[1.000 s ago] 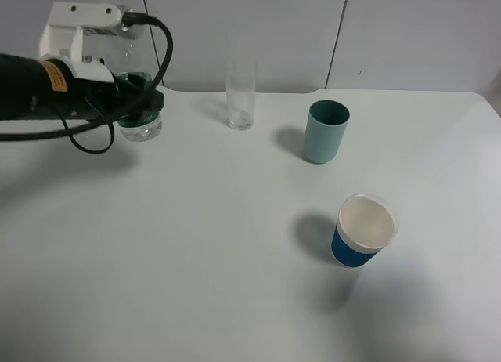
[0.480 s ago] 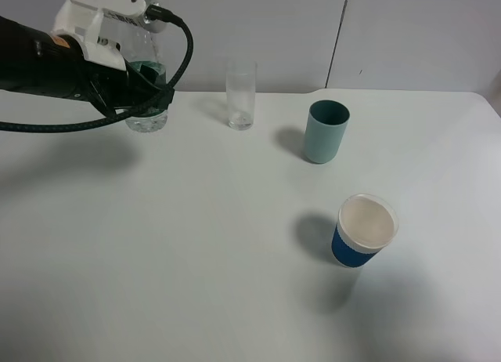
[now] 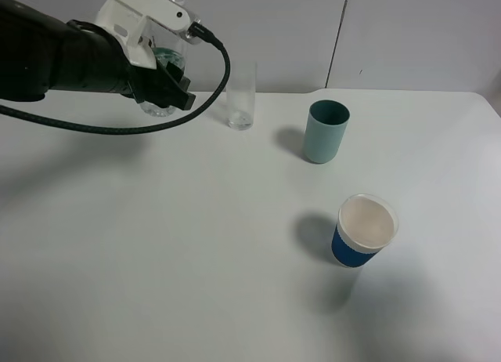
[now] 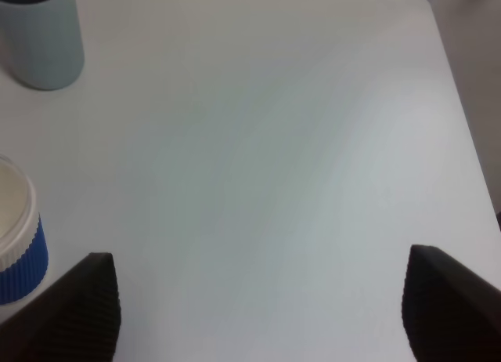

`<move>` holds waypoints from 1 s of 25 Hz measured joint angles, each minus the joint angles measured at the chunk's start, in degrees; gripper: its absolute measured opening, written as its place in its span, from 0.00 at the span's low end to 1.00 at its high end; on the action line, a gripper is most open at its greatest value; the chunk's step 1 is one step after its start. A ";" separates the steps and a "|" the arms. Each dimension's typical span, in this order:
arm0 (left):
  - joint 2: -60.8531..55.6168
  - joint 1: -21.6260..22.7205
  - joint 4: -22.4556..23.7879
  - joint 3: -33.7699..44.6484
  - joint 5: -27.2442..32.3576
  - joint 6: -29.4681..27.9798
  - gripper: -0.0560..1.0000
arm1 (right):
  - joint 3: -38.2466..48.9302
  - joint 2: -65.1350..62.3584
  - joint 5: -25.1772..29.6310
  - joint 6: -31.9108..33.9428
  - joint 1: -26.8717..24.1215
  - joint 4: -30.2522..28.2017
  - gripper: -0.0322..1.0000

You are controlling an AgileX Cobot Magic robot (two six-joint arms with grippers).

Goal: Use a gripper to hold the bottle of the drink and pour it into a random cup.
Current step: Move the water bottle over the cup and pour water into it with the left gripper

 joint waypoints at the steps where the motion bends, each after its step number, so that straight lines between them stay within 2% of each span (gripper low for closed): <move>1: 0.63 -0.22 -0.75 -1.18 -0.81 1.32 0.57 | 0.00 0.00 0.00 0.00 0.00 0.00 0.75; 10: 5.58 -0.39 -2.65 -4.81 -16.78 2.41 0.57 | 0.00 0.00 0.00 0.00 0.00 0.00 0.75; 14: 8.57 -0.39 -4.50 -7.42 -21.25 4.95 0.57 | 0.00 0.00 0.00 0.00 0.00 0.00 0.75; 20: 11.80 -0.59 -8.13 -11.34 -23.61 13.76 0.57 | 0.00 0.00 0.00 0.00 0.00 0.00 0.75; 25: 15.20 -1.45 -10.04 -14.53 -29.34 23.84 0.57 | 0.00 0.00 0.00 0.00 0.00 0.00 0.75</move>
